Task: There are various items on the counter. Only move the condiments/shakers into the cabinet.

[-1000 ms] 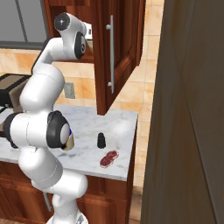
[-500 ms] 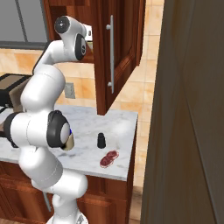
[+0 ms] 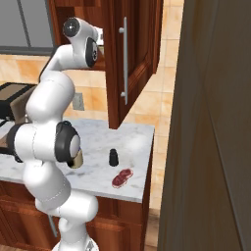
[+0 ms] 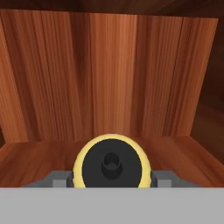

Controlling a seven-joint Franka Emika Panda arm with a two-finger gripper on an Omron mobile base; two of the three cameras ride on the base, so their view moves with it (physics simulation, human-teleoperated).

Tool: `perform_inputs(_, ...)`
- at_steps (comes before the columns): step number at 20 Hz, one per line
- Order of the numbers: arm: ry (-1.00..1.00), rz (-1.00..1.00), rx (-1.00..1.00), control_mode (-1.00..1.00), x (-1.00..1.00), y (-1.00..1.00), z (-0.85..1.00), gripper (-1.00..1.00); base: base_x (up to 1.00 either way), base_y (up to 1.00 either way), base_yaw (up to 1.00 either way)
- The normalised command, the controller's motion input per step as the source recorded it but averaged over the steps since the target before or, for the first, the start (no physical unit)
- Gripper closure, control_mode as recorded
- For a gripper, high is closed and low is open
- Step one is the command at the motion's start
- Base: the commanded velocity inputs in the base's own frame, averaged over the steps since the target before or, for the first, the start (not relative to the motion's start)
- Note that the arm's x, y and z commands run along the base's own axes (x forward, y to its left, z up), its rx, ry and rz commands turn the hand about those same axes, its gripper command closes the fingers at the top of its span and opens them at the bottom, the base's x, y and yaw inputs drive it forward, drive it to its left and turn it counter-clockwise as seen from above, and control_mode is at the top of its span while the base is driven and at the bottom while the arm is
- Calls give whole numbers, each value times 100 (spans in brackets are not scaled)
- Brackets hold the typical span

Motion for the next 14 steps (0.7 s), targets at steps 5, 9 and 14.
perform_inputs(5,-3,0,-3,-100,23,0,-14,-100,0,0,0)
perform_inputs(9,-6,0,-5,-100,27,0,-21,-100,0,0,0)
perform_inputs(14,-4,0,-4,-100,36,-1,-20,-100,0,0,0)
